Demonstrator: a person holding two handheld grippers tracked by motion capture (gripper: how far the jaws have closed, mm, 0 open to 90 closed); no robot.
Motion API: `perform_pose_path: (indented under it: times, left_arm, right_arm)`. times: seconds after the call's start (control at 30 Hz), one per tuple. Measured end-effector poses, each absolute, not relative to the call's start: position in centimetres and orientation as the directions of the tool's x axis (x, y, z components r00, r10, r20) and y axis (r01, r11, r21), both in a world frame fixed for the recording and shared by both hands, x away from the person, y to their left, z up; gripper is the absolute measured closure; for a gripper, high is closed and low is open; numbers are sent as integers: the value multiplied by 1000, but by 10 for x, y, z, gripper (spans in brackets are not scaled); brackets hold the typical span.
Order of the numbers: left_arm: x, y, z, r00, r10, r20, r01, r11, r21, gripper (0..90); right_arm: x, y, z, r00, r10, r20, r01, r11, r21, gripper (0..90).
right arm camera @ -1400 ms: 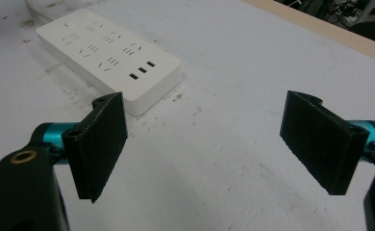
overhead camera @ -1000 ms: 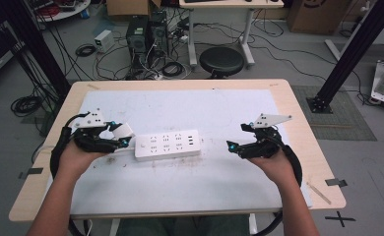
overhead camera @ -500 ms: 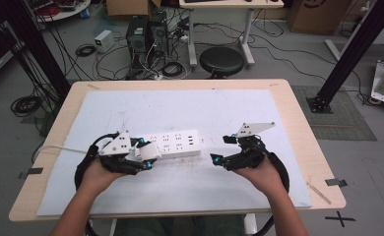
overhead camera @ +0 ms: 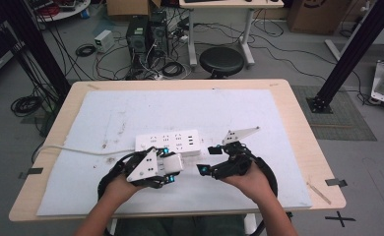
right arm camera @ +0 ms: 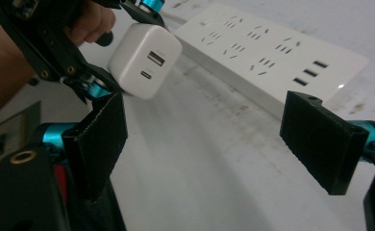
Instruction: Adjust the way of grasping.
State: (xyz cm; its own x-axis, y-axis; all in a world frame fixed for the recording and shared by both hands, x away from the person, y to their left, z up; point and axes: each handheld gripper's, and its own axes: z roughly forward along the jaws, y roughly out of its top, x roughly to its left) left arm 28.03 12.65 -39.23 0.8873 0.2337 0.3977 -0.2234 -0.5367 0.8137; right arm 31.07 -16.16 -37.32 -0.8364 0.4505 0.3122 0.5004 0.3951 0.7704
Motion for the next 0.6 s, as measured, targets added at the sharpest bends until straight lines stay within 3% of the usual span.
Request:
perform_pose_path:
  times: [0.23,0.6]
  left_arm:
    - [278,117,-398,880,223,419,-250,-533,809,425]
    - [277,113,-396,864,235,446,-281,-510,813,425]
  right_arm:
    - [318,-147,-385,-801,397,447,581,339,740,170]
    - [326,-128,-395,-765,321,558,641,300,707,190]
